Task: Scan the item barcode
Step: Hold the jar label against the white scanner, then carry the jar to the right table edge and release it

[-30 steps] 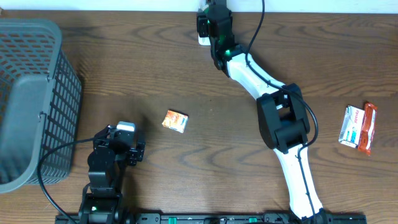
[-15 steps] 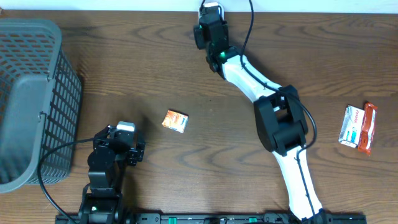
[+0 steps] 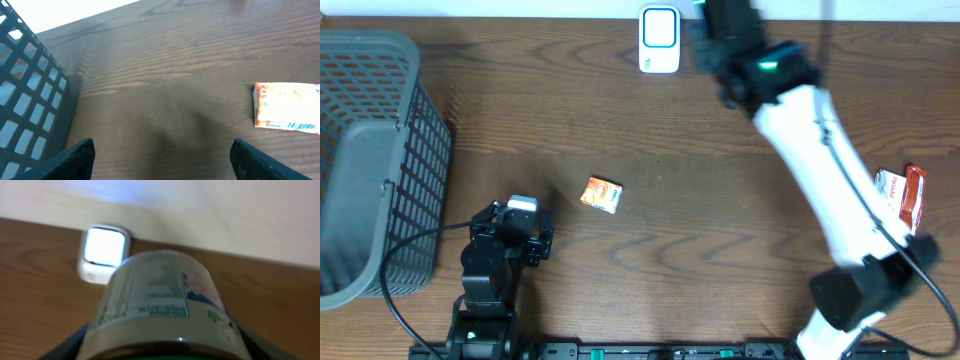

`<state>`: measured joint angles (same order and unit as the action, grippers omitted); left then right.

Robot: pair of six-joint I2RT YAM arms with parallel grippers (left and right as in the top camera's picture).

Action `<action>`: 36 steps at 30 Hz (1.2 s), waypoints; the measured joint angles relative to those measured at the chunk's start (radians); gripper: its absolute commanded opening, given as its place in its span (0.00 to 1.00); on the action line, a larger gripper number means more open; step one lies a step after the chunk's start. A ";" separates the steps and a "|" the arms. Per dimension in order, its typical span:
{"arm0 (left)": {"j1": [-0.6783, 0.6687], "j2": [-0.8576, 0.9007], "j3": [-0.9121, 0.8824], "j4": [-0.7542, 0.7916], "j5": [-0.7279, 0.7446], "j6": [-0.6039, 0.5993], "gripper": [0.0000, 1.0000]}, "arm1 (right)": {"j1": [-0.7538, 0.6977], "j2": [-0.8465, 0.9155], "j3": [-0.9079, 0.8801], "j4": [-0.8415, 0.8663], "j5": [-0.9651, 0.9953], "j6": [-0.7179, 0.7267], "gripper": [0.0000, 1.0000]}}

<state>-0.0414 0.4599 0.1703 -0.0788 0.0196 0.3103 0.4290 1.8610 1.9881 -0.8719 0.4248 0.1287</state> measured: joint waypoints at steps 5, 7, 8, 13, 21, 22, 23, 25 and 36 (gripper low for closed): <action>0.000 0.000 0.000 0.000 0.000 0.000 0.87 | -0.160 -0.027 0.002 -0.200 0.028 0.034 0.46; 0.000 0.000 0.000 0.000 0.000 0.000 0.87 | -0.233 -0.015 -0.008 -0.246 0.031 0.048 0.46; 0.000 0.000 0.000 0.000 0.000 0.000 0.87 | -0.273 -0.011 -0.021 -0.253 0.032 0.055 0.47; 0.000 0.000 0.000 0.000 0.000 0.000 0.87 | -0.468 -0.009 -0.111 -0.248 0.036 0.088 0.47; 0.000 0.000 0.000 0.000 0.000 0.000 0.87 | -0.803 -0.006 -0.372 -0.156 0.004 0.124 0.48; 0.000 0.000 0.000 0.000 0.000 0.000 0.87 | -0.832 -0.005 -0.398 -0.141 -0.010 0.126 0.48; 0.000 0.000 0.000 0.000 0.000 0.000 0.87 | -0.872 -0.004 -0.434 -0.113 -0.026 0.128 0.49; 0.000 0.000 0.000 0.000 0.000 0.000 0.87 | -0.919 -0.004 -0.484 -0.078 -0.047 0.137 0.50; 0.000 0.000 0.000 0.000 0.000 0.000 0.87 | -1.175 -0.003 -0.653 0.010 -0.104 0.237 0.56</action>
<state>-0.0414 0.4603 0.1703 -0.0784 0.0196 0.3103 -0.7460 1.8580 1.3354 -0.8623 0.3210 0.3656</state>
